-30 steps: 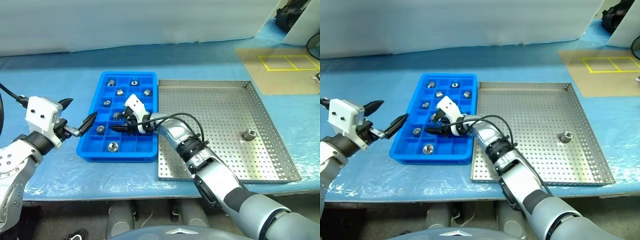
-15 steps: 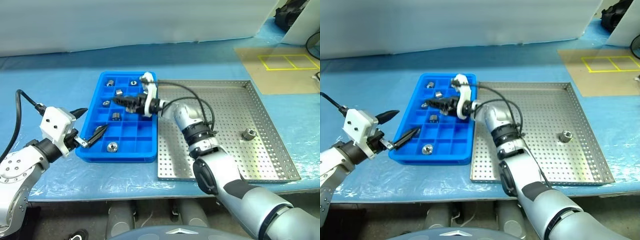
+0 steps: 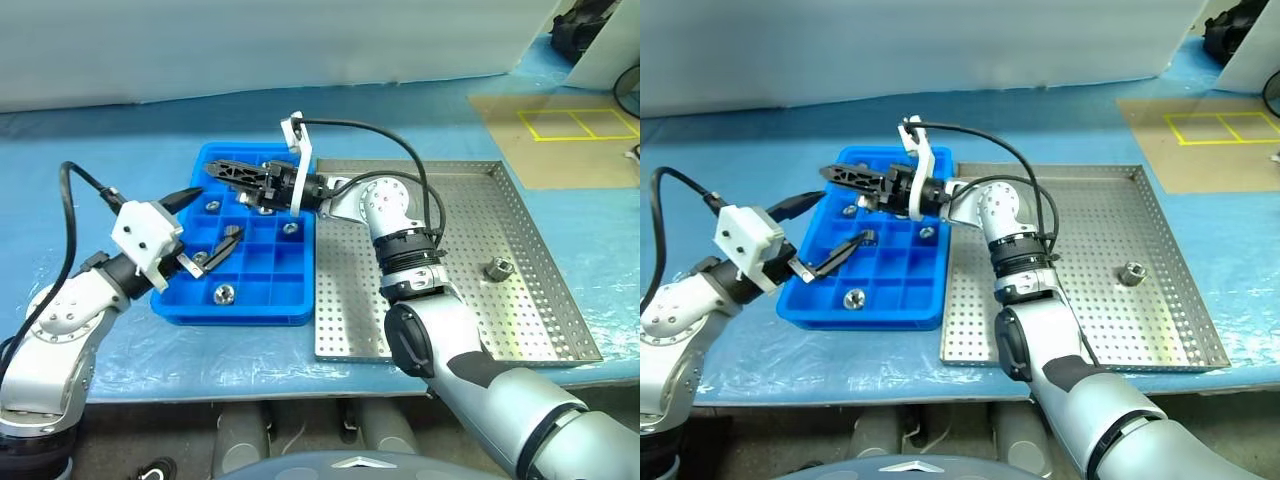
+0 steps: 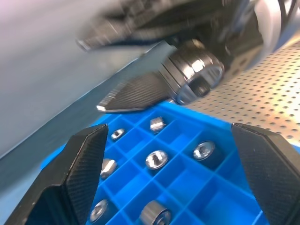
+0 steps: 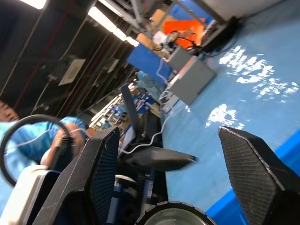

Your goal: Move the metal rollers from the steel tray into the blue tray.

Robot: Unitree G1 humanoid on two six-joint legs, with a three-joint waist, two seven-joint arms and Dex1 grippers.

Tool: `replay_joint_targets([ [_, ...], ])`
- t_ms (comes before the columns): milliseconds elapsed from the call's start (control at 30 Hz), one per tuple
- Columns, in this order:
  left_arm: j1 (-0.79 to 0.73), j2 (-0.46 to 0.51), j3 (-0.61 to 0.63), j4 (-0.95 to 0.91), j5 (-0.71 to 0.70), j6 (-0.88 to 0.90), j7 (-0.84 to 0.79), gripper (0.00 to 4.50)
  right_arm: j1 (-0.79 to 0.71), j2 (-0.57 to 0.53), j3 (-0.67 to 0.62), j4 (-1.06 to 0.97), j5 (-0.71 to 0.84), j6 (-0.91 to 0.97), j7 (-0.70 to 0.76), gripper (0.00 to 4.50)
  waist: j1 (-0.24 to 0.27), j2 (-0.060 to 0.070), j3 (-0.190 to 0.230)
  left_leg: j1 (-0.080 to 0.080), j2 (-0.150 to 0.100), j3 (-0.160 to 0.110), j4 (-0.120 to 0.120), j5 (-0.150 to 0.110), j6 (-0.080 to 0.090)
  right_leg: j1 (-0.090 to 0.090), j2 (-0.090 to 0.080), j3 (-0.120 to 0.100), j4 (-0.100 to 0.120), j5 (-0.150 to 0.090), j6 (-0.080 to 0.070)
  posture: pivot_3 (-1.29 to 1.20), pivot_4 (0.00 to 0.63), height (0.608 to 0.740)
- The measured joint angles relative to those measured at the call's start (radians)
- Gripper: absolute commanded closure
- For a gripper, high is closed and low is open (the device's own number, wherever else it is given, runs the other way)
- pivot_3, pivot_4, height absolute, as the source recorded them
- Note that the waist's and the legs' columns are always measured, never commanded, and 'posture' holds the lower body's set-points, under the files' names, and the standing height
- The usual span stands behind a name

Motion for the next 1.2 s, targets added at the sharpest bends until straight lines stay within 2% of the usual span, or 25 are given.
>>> replay_joint_targets([
  [433,-0.068,-0.029,-0.031,0.025,-0.042,0.021,-0.01,0.04,0.097,-0.065,0.116,-0.144,0.025,0.013,0.125,1.06,-0.002,0.0,0.0,0.0,0.0,0.0,0.0,0.001,-0.001,0.0,0.0,0.0,0.0,0.001,-0.001,-0.35,0.15,0.74],
  [633,-0.068,0.014,-0.036,-0.015,-0.075,0.1,-0.025,0.04,0.12,-0.089,0.159,-0.148,0.011,-0.031,0.169,1.06,-0.002,0.0,0.0,0.0,0.001,0.0,0.0,0.001,-0.001,0.0,0.001,0.0,0.0,0.001,-0.001,-0.35,0.15,0.74],
  [800,-0.065,0.098,-0.05,-0.015,-0.002,0.089,-0.053,0.04,0.121,-0.076,0.165,-0.106,0.002,-0.049,0.171,1.06,-0.002,0.0,0.0,0.001,0.003,0.0,0.0,0.001,-0.001,0.0,0.003,0.0,0.0,0.001,-0.001,-0.35,0.15,0.74],
  [967,-0.117,0.098,-0.049,-0.027,0.005,0.057,-0.059,0.04,0.105,-0.058,0.128,-0.042,0.002,-0.06,0.127,1.06,0.0,0.0,0.0,0.0,0.003,0.0,0.0,0.002,-0.002,0.0,0.003,0.0,0.0,0.002,-0.003,-0.35,0.15,0.74],
  [1200,-0.181,0.11,-0.047,-0.011,0.155,-0.122,-0.041,0.04,0.09,-0.043,0.101,-0.019,0.002,-0.075,0.099,1.06,-0.003,0.0,0.0,0.0,0.006,0.0,0.0,0.002,-0.003,0.0,0.007,0.0,0.0,0.002,-0.004,-0.34,0.15,0.74],
])
